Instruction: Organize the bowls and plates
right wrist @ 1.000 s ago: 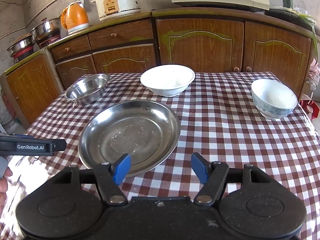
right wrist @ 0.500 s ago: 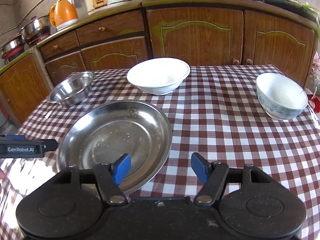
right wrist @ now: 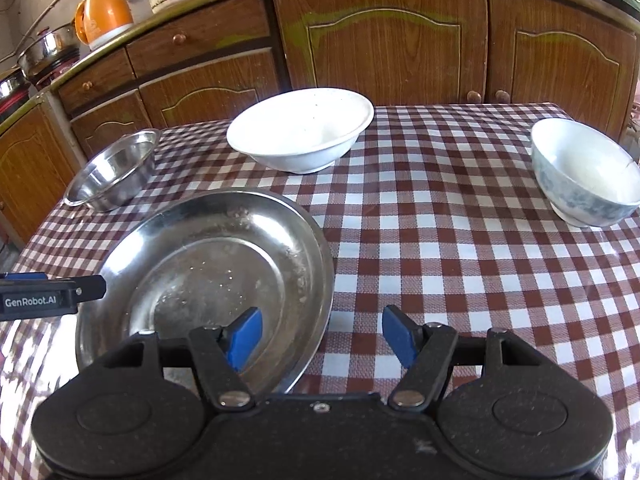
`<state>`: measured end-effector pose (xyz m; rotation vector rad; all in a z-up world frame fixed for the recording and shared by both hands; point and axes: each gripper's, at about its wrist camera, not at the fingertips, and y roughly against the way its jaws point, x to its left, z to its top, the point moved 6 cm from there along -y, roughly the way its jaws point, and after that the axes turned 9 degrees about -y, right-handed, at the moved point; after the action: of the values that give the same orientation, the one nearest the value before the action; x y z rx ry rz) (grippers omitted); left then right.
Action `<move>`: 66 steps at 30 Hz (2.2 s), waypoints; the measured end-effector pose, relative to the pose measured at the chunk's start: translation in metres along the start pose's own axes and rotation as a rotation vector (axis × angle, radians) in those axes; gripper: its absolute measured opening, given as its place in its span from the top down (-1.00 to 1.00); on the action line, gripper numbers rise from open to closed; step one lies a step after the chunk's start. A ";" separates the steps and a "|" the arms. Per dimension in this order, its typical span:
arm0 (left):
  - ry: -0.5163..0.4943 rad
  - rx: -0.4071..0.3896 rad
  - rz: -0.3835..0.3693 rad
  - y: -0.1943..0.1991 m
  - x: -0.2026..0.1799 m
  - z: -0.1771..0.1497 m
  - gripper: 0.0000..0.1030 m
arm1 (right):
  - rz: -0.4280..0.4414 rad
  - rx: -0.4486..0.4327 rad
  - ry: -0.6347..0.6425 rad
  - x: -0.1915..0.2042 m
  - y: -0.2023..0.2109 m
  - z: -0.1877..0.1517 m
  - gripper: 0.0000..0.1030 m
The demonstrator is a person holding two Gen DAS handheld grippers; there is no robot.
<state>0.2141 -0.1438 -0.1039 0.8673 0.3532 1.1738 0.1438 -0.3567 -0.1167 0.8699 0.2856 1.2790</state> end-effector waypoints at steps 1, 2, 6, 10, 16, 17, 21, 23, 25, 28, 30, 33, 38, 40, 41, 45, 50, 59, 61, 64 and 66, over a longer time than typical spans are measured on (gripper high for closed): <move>-0.003 0.000 0.000 -0.002 -0.001 0.001 -0.55 | 0.002 0.002 -0.001 0.000 -0.002 0.000 -0.54; -0.005 0.002 0.000 -0.005 -0.001 0.002 -0.54 | 0.003 0.004 -0.006 0.000 -0.004 0.001 -0.54; -0.006 0.017 -0.024 -0.016 -0.002 0.002 -0.24 | 0.004 0.010 -0.022 -0.001 -0.013 0.002 -0.53; 0.004 -0.006 -0.074 -0.017 -0.004 0.003 0.08 | 0.021 0.009 -0.042 0.000 -0.018 0.002 -0.48; -0.017 -0.022 -0.116 -0.011 -0.016 0.002 0.54 | 0.031 -0.003 -0.046 0.005 -0.017 0.005 0.45; -0.016 -0.027 -0.115 -0.009 -0.015 0.001 0.54 | 0.032 -0.008 -0.052 0.004 -0.017 0.005 0.48; -0.004 -0.041 -0.121 0.000 -0.012 0.001 0.56 | 0.044 -0.021 -0.058 0.002 -0.009 0.005 0.52; -0.002 -0.050 -0.117 0.005 -0.010 0.002 0.56 | 0.046 -0.035 -0.046 0.005 -0.003 0.006 0.52; 0.006 -0.057 -0.115 0.010 -0.008 0.003 0.56 | 0.044 -0.053 -0.034 0.007 0.005 0.008 0.52; 0.005 -0.071 -0.107 0.022 -0.007 0.002 0.56 | 0.041 -0.077 -0.017 0.012 0.016 0.011 0.52; 0.000 -0.077 -0.102 0.028 -0.007 0.003 0.56 | 0.043 -0.083 -0.014 0.014 0.023 0.011 0.52; 0.001 -0.087 -0.101 0.040 -0.007 0.001 0.56 | 0.048 -0.091 -0.015 0.014 0.035 0.010 0.52; 0.001 -0.096 -0.105 0.059 -0.008 -0.002 0.56 | 0.047 -0.114 -0.013 0.015 0.057 0.007 0.52; 0.006 -0.100 -0.104 0.065 -0.008 -0.003 0.56 | 0.048 -0.122 -0.009 0.015 0.065 0.005 0.52; 0.009 -0.101 -0.105 0.068 -0.008 -0.004 0.56 | 0.047 -0.125 -0.009 0.015 0.069 0.004 0.52; 0.009 -0.111 -0.107 0.079 -0.010 -0.006 0.56 | 0.048 -0.139 -0.014 0.014 0.085 0.001 0.52; 0.006 -0.120 -0.104 0.096 -0.012 -0.011 0.56 | 0.048 -0.150 -0.022 0.013 0.102 -0.003 0.52; 0.005 -0.138 -0.105 0.120 -0.014 -0.019 0.56 | 0.052 -0.179 -0.013 0.013 0.130 -0.010 0.52; 0.007 -0.138 -0.107 0.124 -0.015 -0.020 0.56 | 0.054 -0.185 -0.013 0.013 0.135 -0.011 0.52; 0.009 -0.143 -0.109 0.130 -0.016 -0.023 0.56 | 0.056 -0.192 -0.011 0.012 0.143 -0.014 0.52; 0.010 -0.141 -0.110 0.133 -0.018 -0.026 0.56 | 0.056 -0.194 -0.007 0.012 0.147 -0.017 0.52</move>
<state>0.1035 -0.1330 -0.0247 0.7103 0.3182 1.0884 0.0319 -0.3347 -0.0214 0.7204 0.1292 1.3315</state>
